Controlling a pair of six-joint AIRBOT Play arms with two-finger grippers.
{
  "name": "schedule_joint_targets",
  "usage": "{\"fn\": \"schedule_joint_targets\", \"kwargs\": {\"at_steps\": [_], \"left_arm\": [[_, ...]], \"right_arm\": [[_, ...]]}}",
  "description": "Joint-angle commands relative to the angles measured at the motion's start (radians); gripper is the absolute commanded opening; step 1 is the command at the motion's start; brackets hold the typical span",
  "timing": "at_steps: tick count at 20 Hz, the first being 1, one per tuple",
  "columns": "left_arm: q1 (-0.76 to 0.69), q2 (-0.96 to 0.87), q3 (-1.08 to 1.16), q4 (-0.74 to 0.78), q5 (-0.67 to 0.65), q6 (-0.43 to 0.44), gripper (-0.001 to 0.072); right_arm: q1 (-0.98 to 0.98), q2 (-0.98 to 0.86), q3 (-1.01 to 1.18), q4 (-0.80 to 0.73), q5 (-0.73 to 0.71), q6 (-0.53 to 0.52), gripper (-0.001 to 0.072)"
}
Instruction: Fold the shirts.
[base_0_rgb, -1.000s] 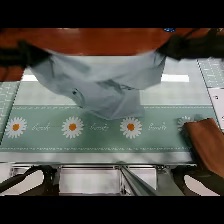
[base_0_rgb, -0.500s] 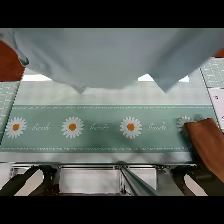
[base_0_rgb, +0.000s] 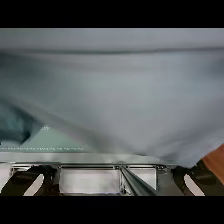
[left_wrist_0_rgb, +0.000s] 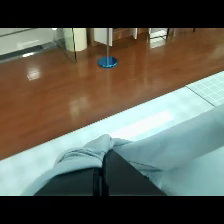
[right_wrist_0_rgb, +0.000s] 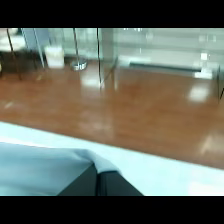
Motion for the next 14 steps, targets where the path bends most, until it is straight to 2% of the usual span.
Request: {"fn": "schedule_joint_targets", "kwargs": {"at_steps": [1, 4, 7, 11, 14], "left_arm": [[-0.091, 0.010, -0.016, 0.149, -0.069, -0.034, 0.0016], [-0.091, -0.045, -0.100, 0.166, -0.068, -0.033, 0.0016], [-0.091, -0.167, -0.255, 0.179, -0.043, -0.033, 0.0016], [-0.089, -0.439, -0.441, 0.182, 0.208, -0.015, 0.0016], [-0.089, -0.682, -0.438, 0.156, 0.400, -0.084, 0.0016]], "right_arm": [[-0.001, 0.009, -0.026, -0.005, 0.060, 0.029, 0.0029], [-0.001, 0.010, -0.183, 0.030, 0.060, 0.032, 0.0029], [-0.001, 0.005, -0.472, 0.053, -0.064, 0.006, 0.0027], [-0.001, -0.124, -0.804, 0.044, -0.364, 0.002, 0.0027], [-0.001, -0.365, -0.813, 0.043, -0.519, -0.003, 0.0027]]}}
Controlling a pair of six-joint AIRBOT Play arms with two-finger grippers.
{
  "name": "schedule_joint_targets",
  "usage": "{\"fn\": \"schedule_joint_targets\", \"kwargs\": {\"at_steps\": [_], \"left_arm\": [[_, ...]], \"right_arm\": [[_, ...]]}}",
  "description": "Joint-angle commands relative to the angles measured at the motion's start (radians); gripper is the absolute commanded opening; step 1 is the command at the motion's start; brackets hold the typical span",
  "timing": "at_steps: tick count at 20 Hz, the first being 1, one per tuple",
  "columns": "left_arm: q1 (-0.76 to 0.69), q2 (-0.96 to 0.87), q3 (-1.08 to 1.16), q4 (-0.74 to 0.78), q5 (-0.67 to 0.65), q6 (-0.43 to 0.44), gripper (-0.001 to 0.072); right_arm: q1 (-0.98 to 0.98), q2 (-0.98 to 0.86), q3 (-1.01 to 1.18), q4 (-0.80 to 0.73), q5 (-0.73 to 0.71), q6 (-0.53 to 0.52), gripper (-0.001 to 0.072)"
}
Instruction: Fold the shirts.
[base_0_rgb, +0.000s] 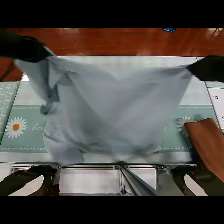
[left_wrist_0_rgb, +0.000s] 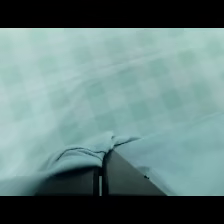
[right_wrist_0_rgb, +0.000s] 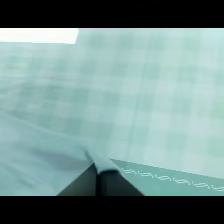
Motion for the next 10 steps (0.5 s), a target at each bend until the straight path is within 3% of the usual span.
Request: {"fn": "schedule_joint_targets", "kwargs": {"at_steps": [1, 7, 8, 9, 10], "left_arm": [[0.000, -0.269, -0.040, -0.048, 0.262, -0.060, 0.0016], [0.000, -0.489, 0.013, -0.195, 0.460, -0.060, 0.0017], [0.002, -0.502, 0.034, -0.196, 0.464, -0.060, 0.0046], [0.010, -0.507, 0.055, -0.199, 0.461, -0.061, 0.0237], [0.024, -0.507, 0.076, -0.200, 0.436, -0.088, 0.0494]], "right_arm": [[-0.008, -0.246, -0.065, 0.011, -0.230, -0.006, 0.0027], [-0.131, -0.668, 0.144, 0.217, -0.252, -0.007, 0.0031], [-0.152, -0.709, 0.182, 0.263, -0.240, -0.007, 0.0119], [-0.172, -0.734, 0.211, 0.300, -0.224, -0.007, 0.0310], [-0.195, -0.746, 0.236, 0.327, -0.200, -0.011, 0.0421]]}}
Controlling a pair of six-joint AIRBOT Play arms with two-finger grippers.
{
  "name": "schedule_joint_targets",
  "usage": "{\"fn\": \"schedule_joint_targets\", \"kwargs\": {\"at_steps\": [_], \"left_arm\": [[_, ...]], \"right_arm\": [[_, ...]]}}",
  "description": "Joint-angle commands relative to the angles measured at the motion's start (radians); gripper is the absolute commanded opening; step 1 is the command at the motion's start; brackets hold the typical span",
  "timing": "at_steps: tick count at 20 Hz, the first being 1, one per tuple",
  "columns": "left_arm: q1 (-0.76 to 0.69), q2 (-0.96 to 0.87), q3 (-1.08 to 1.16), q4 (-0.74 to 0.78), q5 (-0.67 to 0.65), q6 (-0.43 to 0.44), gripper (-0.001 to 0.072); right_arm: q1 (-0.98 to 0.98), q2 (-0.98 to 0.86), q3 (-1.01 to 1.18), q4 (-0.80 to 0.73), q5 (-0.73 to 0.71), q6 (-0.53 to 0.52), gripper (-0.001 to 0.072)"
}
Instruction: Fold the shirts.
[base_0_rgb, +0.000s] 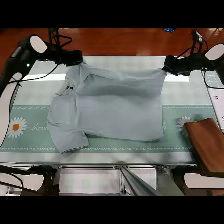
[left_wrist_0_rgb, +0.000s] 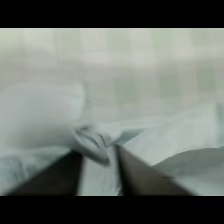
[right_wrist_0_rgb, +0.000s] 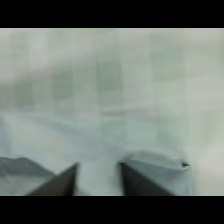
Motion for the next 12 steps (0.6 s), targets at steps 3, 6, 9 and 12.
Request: {"fn": "schedule_joint_targets", "kwargs": {"at_steps": [3, 6, 9, 12], "left_arm": [[0.123, -0.044, 0.102, -0.022, -0.210, -0.037, 0.0508], [0.300, -0.039, 0.080, -0.023, -0.500, -0.032, 0.0508], [0.460, 0.015, -0.077, -0.023, -0.669, 0.032, 0.0508], [0.614, 0.155, -0.306, -0.034, -0.581, 0.090, 0.0508]], "right_arm": [[-0.154, -0.072, 0.122, 0.073, 0.179, -0.034, 0.0415], [-0.248, 0.015, 0.088, -0.157, 0.393, -0.037, 0.0414], [-0.319, 0.182, -0.174, -0.250, 0.394, -0.051, 0.0414], [-0.372, 0.379, -0.539, -0.122, 0.266, -0.133, 0.0413]]}}
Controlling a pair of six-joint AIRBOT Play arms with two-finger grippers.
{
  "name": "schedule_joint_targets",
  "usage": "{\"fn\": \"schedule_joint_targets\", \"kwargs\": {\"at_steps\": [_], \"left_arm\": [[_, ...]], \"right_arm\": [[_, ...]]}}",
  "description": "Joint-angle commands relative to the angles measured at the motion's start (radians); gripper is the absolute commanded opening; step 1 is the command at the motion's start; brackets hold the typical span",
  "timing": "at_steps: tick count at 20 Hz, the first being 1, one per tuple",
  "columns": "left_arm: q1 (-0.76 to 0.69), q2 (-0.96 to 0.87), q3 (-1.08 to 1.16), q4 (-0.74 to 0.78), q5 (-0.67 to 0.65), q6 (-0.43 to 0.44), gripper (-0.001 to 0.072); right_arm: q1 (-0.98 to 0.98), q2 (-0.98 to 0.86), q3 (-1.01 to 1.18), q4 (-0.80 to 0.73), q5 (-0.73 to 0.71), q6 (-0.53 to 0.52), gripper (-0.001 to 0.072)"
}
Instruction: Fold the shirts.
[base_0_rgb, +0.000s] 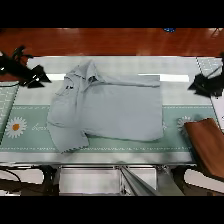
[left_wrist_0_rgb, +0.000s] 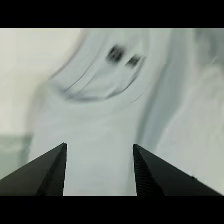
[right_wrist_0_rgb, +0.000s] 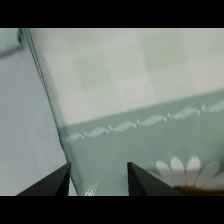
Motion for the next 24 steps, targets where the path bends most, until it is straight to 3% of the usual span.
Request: {"fn": "schedule_joint_targets", "kwargs": {"at_steps": [1, 4, 7, 12, 16, 22, 23, 24], "left_arm": [[0.198, 0.129, -0.238, -0.039, -0.023, 0.073, 0.0508], [0.311, 0.149, -0.402, -0.155, -0.036, 0.158, 0.0508], [0.335, 0.148, -0.522, -0.162, -0.012, 0.224, 0.0508], [0.335, 0.144, -0.621, -0.156, 0.088, 0.248, 0.0509], [0.321, 0.139, -0.655, -0.092, 0.103, 0.248, 0.0510], [0.236, 0.108, -0.663, -0.124, 0.138, 0.270, 0.0506], [0.209, 0.108, -0.663, -0.124, 0.146, 0.270, 0.0498], [0.188, 0.108, -0.662, -0.124, 0.151, 0.271, 0.0332]], "right_arm": [[-0.062, 0.224, -0.380, 0.107, -0.095, -0.100, 0.0413], [-0.059, 0.380, -0.606, 0.257, -0.162, -0.143, 0.0408], [-0.059, 0.490, -0.709, 0.293, -0.170, -0.150, 0.0408], [-0.059, 0.569, -0.731, 0.292, -0.132, -0.150, 0.0408], [-0.059, 0.569, -0.731, 0.293, -0.123, -0.139, 0.0408], [-0.060, 0.569, -0.731, 0.311, -0.123, -0.130, 0.0408], [-0.060, 0.569, -0.728, 0.301, -0.124, -0.119, 0.0408], [-0.061, 0.569, -0.720, 0.286, -0.132, -0.109, 0.0408]]}}
